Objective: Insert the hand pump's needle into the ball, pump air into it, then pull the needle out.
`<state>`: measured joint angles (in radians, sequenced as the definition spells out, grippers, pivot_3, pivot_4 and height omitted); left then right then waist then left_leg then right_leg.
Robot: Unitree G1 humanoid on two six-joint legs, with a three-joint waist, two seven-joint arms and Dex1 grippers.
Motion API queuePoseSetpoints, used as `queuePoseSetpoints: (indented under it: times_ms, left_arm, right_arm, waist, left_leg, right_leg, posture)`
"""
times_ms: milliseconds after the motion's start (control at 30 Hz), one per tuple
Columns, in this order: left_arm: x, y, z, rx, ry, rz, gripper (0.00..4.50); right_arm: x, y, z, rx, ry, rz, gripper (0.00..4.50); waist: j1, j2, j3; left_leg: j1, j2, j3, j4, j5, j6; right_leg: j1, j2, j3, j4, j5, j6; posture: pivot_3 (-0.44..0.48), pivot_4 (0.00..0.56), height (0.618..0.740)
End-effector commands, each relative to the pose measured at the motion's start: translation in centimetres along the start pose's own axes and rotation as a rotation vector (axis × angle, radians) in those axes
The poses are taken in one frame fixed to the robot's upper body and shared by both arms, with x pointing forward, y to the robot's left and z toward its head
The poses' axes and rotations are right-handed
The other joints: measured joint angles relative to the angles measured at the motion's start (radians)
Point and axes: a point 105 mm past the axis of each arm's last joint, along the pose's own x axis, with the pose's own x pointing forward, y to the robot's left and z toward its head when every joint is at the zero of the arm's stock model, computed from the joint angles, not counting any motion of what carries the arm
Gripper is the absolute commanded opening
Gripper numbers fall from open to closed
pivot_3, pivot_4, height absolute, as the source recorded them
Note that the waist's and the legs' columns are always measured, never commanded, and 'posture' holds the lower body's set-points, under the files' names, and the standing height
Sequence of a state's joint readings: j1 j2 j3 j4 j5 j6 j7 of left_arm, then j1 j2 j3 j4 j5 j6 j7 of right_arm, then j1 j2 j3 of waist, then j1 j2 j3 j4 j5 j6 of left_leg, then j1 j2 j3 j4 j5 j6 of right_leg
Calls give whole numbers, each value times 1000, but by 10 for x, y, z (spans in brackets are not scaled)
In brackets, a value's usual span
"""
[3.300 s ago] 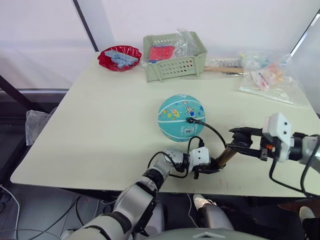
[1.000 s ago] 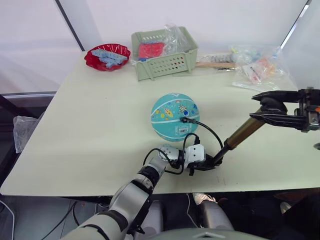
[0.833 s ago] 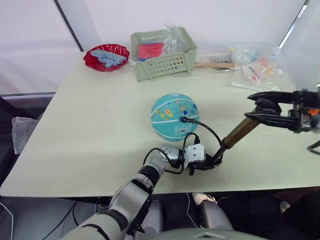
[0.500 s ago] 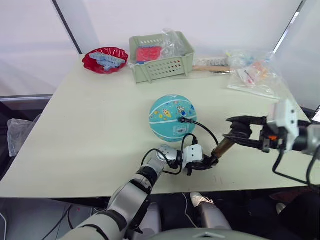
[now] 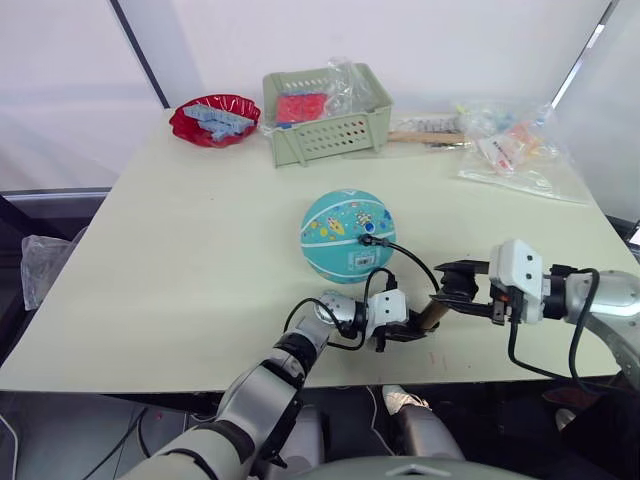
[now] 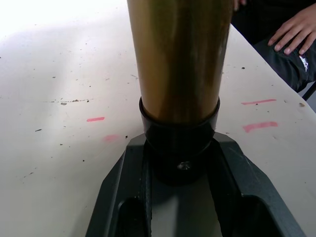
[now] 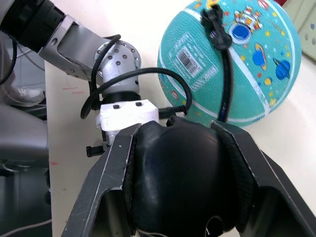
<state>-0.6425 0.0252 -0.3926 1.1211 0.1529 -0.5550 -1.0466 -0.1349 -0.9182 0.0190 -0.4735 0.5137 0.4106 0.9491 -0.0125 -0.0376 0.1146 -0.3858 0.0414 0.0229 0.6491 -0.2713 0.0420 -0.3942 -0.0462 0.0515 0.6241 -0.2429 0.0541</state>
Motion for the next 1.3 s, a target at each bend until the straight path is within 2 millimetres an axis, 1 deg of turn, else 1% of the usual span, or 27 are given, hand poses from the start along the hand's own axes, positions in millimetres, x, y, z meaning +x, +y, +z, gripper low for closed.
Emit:
queuePoseSetpoints:
  times_ms: [33,200,433,500,600,700,800,867,967,1000,1167,1300]
  left_arm:
    - [-14,-39,-59,-178,199,-84,1081]
    - [-14,-40,-59,-173,202,-89,1081]
    - [-13,-41,-59,-169,200,-94,1081]
    - [-13,-41,-59,-168,200,-95,1081]
    - [-12,-40,-58,-166,199,-94,1081]
    - [-11,-39,-57,-165,198,-93,1081]
    - [-11,-39,-57,-165,198,-93,1081]
    - [-12,-38,-57,-165,200,-88,1081]
    - [-12,-37,-57,-165,200,-85,1081]
    - [-12,-37,-57,-165,200,-84,1081]
    - [-12,-37,-57,-167,199,-80,1081]
    - [-14,-37,-58,-170,200,-77,1081]
  right_arm:
    - [-21,-15,33,-42,-33,-34,1655]
    - [-42,-26,70,-78,-70,-43,1655]
    - [-70,-34,109,-103,-96,-63,1655]
    - [-74,-35,117,-100,-121,-70,1655]
    - [-74,-35,120,-93,-123,-73,1655]
    - [-65,-30,106,-65,-79,-45,1655]
    - [-54,-24,86,-36,-33,-20,1655]
    - [-40,-18,63,-13,0,-9,1655]
    - [-27,-11,36,17,25,3,1655]
    - [-23,-8,28,25,30,7,1655]
    - [-8,2,0,51,42,7,1655]
    - [4,5,-22,46,59,-24,1655]
  waist:
    - [3,4,3]
    - [5,8,6]
    - [4,11,7]
    - [3,13,9]
    - [3,13,9]
    - [2,13,9]
    - [3,12,8]
    - [2,11,7]
    - [1,4,-1]
    - [0,4,-1]
    - [-1,0,-4]
    - [-1,-1,-6]
  left_leg:
    - [-1,-1,0,0,0,0]
    - [-7,-2,-5,3,0,0]
    - [-8,-2,-7,3,0,0]
    - [-8,-2,-7,4,0,0]
    - [-9,-2,-8,4,0,0]
    - [-9,-2,-8,4,0,0]
    - [-9,-2,-8,4,0,0]
    - [-9,-2,-9,4,0,0]
    - [-8,-2,-9,4,0,0]
    - [-7,-2,-9,4,0,0]
    - [-5,-2,-8,4,0,0]
    - [-4,-1,-9,4,0,0]
  right_leg:
    - [0,0,0,0,0,0]
    - [-2,-2,-6,-1,0,0]
    - [-2,-3,-8,-1,0,0]
    - [-2,-3,-8,-1,0,0]
    - [-2,-4,-8,-1,0,0]
    - [-2,-7,-8,-1,0,0]
    - [-2,-8,-8,-1,0,0]
    - [-2,-6,-9,-1,0,0]
    - [-1,-5,-9,-1,0,0]
    - [-1,-3,-9,-1,0,0]
    - [1,-3,-8,0,0,0]
    - [1,-2,-8,0,0,0]
  posture:
    - [0,150,736]
    - [0,150,736]
    - [0,150,736]
    - [0,150,736]
    - [0,150,736]
    - [0,150,736]
    - [0,150,736]
    - [0,150,736]
    - [0,150,736]
    - [0,150,736]
    - [0,150,736]
    - [0,150,736]
